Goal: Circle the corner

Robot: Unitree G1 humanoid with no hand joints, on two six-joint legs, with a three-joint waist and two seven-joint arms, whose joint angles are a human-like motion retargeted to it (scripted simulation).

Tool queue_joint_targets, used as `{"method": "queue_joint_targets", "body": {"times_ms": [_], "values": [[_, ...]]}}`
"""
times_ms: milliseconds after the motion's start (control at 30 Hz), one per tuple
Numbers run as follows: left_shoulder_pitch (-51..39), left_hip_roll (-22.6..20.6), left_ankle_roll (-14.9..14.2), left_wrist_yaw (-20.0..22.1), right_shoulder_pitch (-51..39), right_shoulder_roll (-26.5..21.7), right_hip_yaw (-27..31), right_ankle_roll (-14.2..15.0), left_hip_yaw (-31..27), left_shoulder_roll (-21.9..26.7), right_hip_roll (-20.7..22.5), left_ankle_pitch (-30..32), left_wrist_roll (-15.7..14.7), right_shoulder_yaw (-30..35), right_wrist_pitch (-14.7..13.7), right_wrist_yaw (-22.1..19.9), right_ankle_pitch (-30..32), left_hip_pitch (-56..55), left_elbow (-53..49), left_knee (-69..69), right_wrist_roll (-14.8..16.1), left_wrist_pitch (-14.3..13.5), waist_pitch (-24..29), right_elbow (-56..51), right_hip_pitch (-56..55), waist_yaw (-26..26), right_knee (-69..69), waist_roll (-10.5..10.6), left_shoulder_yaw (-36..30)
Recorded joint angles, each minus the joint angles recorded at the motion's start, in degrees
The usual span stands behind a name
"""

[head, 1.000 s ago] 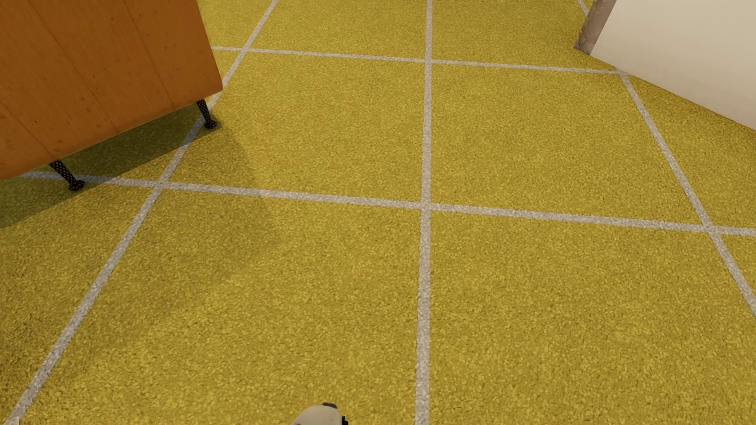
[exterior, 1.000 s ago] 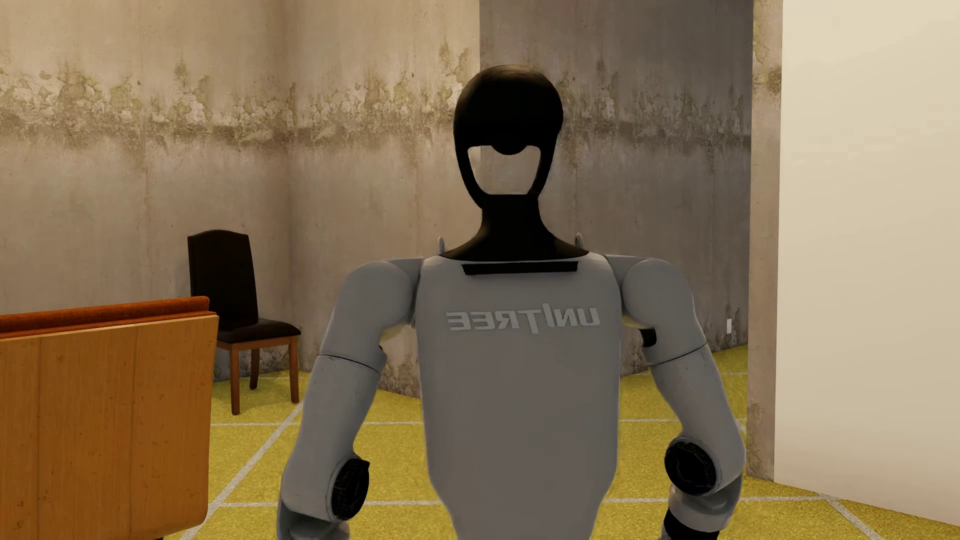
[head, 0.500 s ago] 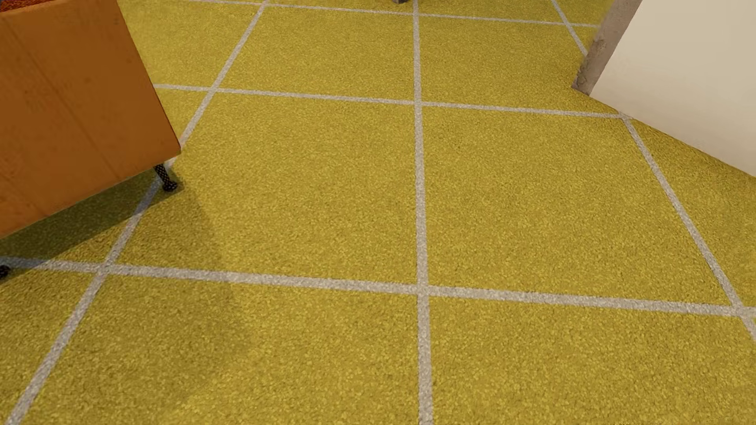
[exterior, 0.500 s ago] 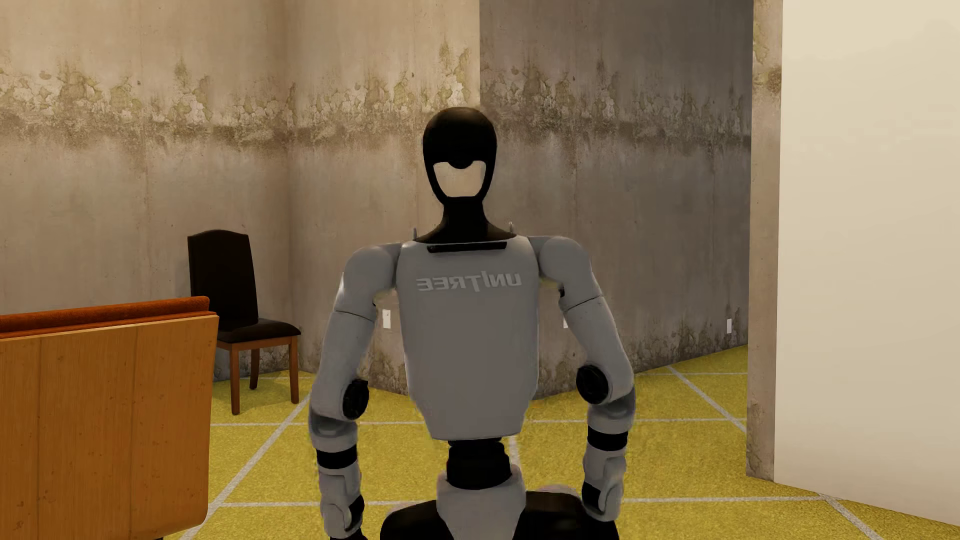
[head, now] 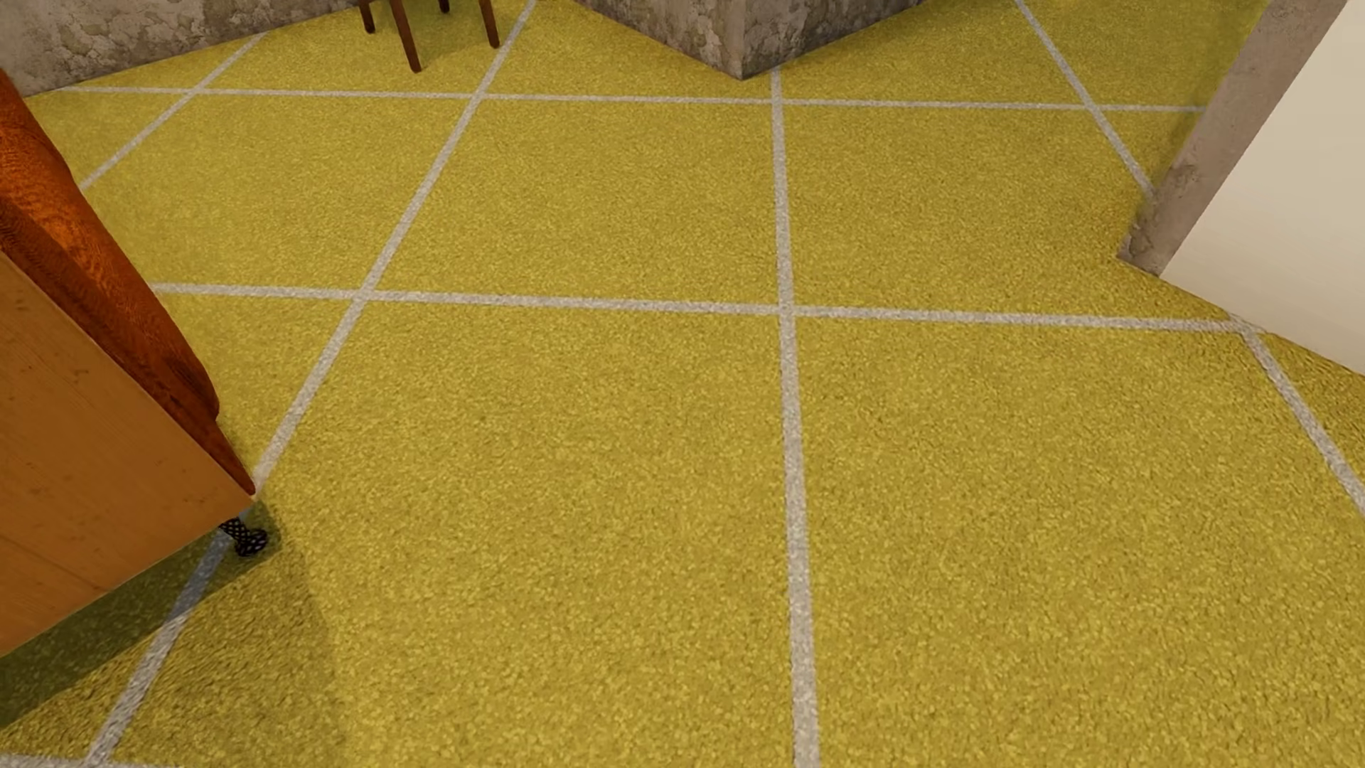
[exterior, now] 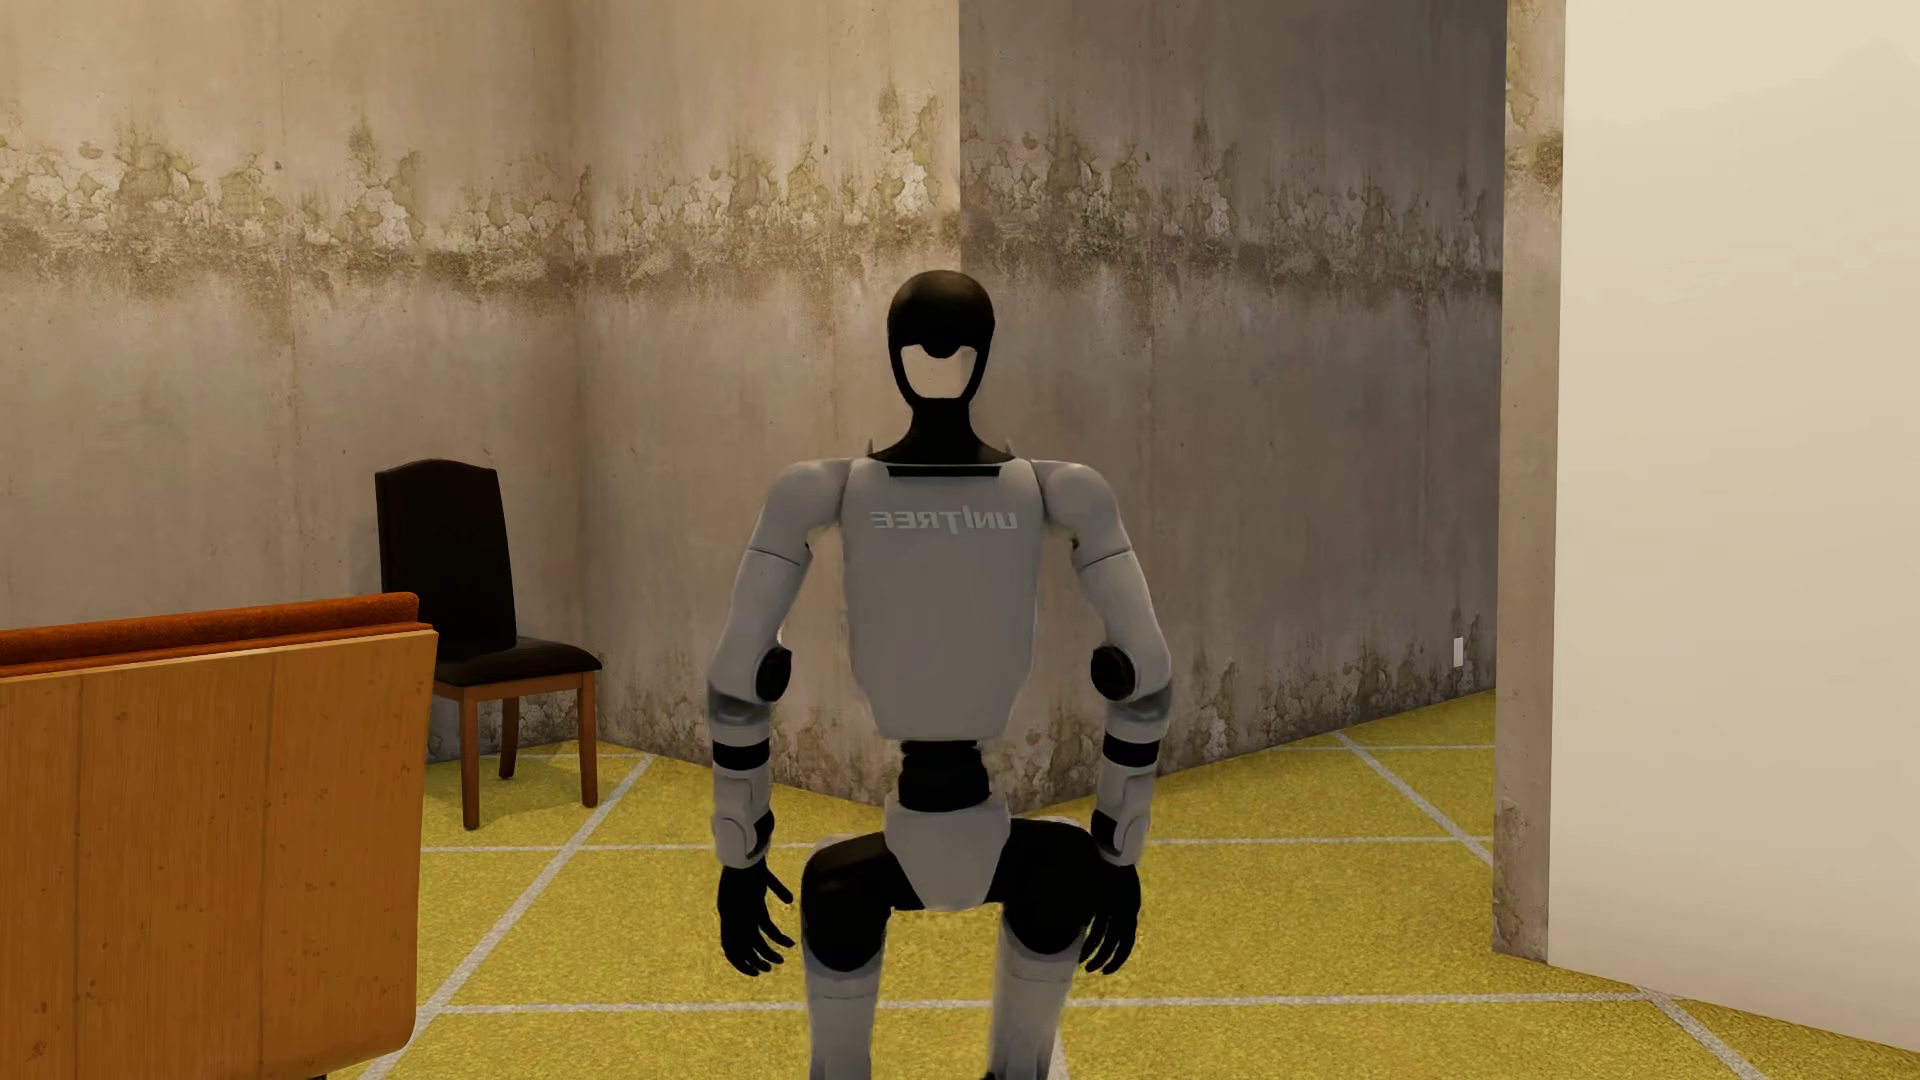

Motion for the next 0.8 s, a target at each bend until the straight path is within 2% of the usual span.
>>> {"method": "queue_joint_targets", "body": {"times_ms": [67,133,167,200,233,267,300,333,367,400,433,467,500,533,567,600,633,667,700,733,767,800], "values": [[2.7,-0.1,0.0,0.0,-2.8,-2.0,0.0,0.0,0.0,0.8,-1.4,-1.6,0.0,0.5,0.0,0.0,-9.6,-6.5,-1.1,-13.3,0.0,0.0,0.3,-4.8,11.3,6.6,-5.3,-1.6,-0.4],[4.0,-0.1,0.0,0.0,-6.4,-2.5,0.0,0.0,0.0,0.7,-3.1,3.2,0.0,-3.8,0.0,0.0,-19.0,-11.2,0.1,-32.8,0.0,0.0,-0.4,-6.5,19.8,9.7,-9.1,-2.6,1.3],[4.2,0.3,0.0,0.0,-8.1,-3.0,0.0,0.0,0.0,0.7,-3.2,6.7,0.0,-4.9,0.0,0.0,-22.0,-12.5,1.2,-43.0,0.0,0.0,-1.7,-7.0,22.6,10.7,-9.3,-2.6,0.6],[4.5,0.4,0.0,0.0,-9.3,-3.3,0.0,0.0,0.0,0.6,-3.7,8.3,0.0,-6.1,0.0,0.0,-22.4,-13.5,1.8,-48.9,0.0,0.0,-2.7,-7.9,24.0,11.5,-9.1,-3.0,0.7],[4.4,0.5,0.0,0.0,-9.9,-3.6,0.0,0.0,0.0,0.5,-4.0,7.2,0.0,-6.8,0.0,0.0,-21.0,-14.5,3.0,-49.4,0.0,0.0,-3.0,-8.4,26.0,12.3,-8.6,-2.9,0.2],[4.7,-0.8,0.0,0.0,-9.2,-3.6,0.0,0.0,0.0,0.4,-5.6,5.2,0.0,-7.2,0.0,0.0,-17.9,-15.2,3.6,-45.2,0.0,0.0,-2.6,-9.5,28.2,13.4,-6.3,-3.8,0.7],[4.9,-1.9,0.0,0.0,-7.5,-3.0,0.0,0.0,0.0,0.6,-7.0,7.2,0.0,-8.5,0.0,0.0,-12.8,-14.2,5.3,-41.1,0.0,0.0,-3.0,-9.9,29.6,14.4,-2.2,-4.3,-0.7],[5.2,-2.8,0.0,0.0,-5.8,-1.3,0.0,0.0,0.0,0.3,-8.6,8.8,0.0,-9.9,0.0,0.0,-4.1,-15.6,6.8,-36.3,0.0,0.0,-4.5,-8.3,26.6,14.6,6.3,-5.4,-0.2],[5.3,-5.2,0.0,0.0,-4.1,0.1,0.0,0.0,0.0,-0.2,-10.7,6.3,0.0,-9.9,0.0,0.0,4.4,-13.0,8.4,-32.3,0.0,0.0,-3.8,-6.2,23.1,13.9,18.4,-6.5,0.5],[4.9,-6.3,0.0,0.0,-3.2,0.5,0.0,0.0,0.0,-0.5,-10.7,3.5,0.0,-7.5,0.0,0.0,6.3,-9.7,8.5,-32.1,0.0,0.0,-3.2,-5.1,16.6,12.0,32.7,-6.3,1.6],[4.2,-7.4,0.0,0.0,-3.0,0.9,0.0,0.0,0.0,-0.4,-11.7,1.6,0.0,-5.6,0.0,0.0,4.7,-4.1,8.1,-34.2,0.0,0.0,-2.1,-4.2,9.5,10.0,44.1,-7.0,0.3],[3.4,-6.8,0.0,0.0,-2.7,1.2,0.0,0.0,0.0,0.0,-10.7,1.0,0.0,-2.4,0.0,0.0,5.2,0.7,7.1,-36.9,0.0,0.0,-1.8,-3.2,2.9,6.6,46.9,-6.0,-0.4],[2.4,-6.6,0.0,0.0,-1.8,1.6,0.0,0.0,0.0,0.2,-9.8,0.8,0.0,-1.1,0.0,0.0,7.3,4.9,5.6,-39.4,0.0,0.0,-1.0,-1.4,-2.1,2.6,42.4,-5.0,-0.1],[1.3,-5.9,0.0,0.0,-0.1,1.4,0.0,0.0,0.0,0.9,-8.9,0.1,0.0,-0.6,0.0,0.0,12.2,10.3,3.2,-42.9,0.0,0.0,-0.4,-0.5,-6.0,-0.4,32.2,-3.8,-1.3],[0.0,-5.9,0.0,0.0,1.1,1.4,0.0,0.0,0.0,1.1,-8.6,-0.3,0.0,-0.7,0.0,0.0,18.1,13.9,1.3,-45.2,0.0,0.0,-0.4,1.0,-9.5,-2.6,19.4,-3.5,0.1],[-0.6,-5.9,0.0,0.0,2.3,0.9,0.0,0.0,0.0,1.8,-8.5,-1.1,0.0,-0.4,0.0,0.0,17.6,17.6,-2.1,-47.2,0.0,0.0,-0.6,1.4,-11.4,-4.2,6.9,-3.1,1.2],[-1.3,-5.5,0.0,0.0,3.0,0.5,0.0,0.0,0.0,2.3,-8.2,-2.4,0.0,1.0,0.0,0.0,5.7,20.1,-4.6,-47.9,0.0,0.0,-1.2,2.1,-12.6,-5.6,-2.4,-2.9,3.3],[-1.9,-5.0,0.0,0.0,4.0,0.2,0.0,0.0,0.0,3.0,-7.9,-3.5,0.0,1.5,0.0,0.0,-7.2,22.6,-6.5,-47.8,0.0,0.0,-1.6,2.7,-13.6,-6.3,-5.2,-2.5,4.6],[-1.7,-4.9,0.0,0.0,5.1,-0.7,0.0,0.0,0.0,3.3,-7.5,-3.9,0.0,3.1,0.0,0.0,-7.3,24.5,-7.3,-46.8,0.0,0.0,-1.8,1.7,-15.0,-7.1,-5.2,-2.0,6.0],[-0.9,-4.8,0.0,0.0,6.1,-1.1,0.0,0.0,0.0,3.2,-6.7,-2.0,0.0,3.5,0.0,0.0,0.6,26.1,-7.4,-44.6,0.0,0.0,-2.0,1.8,-15.7,-7.6,-2.8,-1.7,7.6],[0.5,-3.4,0.0,0.0,7.2,-1.1,0.0,0.0,0.0,2.8,-4.9,3.6,0.0,3.1,0.0,0.0,7.2,26.2,-7.2,-39.2,0.0,0.0,-2.5,1.9,-15.0,-7.3,-0.2,-0.6,9.5],[1.3,-1.0,0.0,0.0,7.6,-1.0,0.0,0.0,0.0,2.1,-2.4,12.4,0.0,3.5,0.0,0.0,10.8,21.3,-5.0,-27.1,0.0,0.0,-3.1,2.6,-14.1,-6.2,2.6,0.6,9.2]]}}
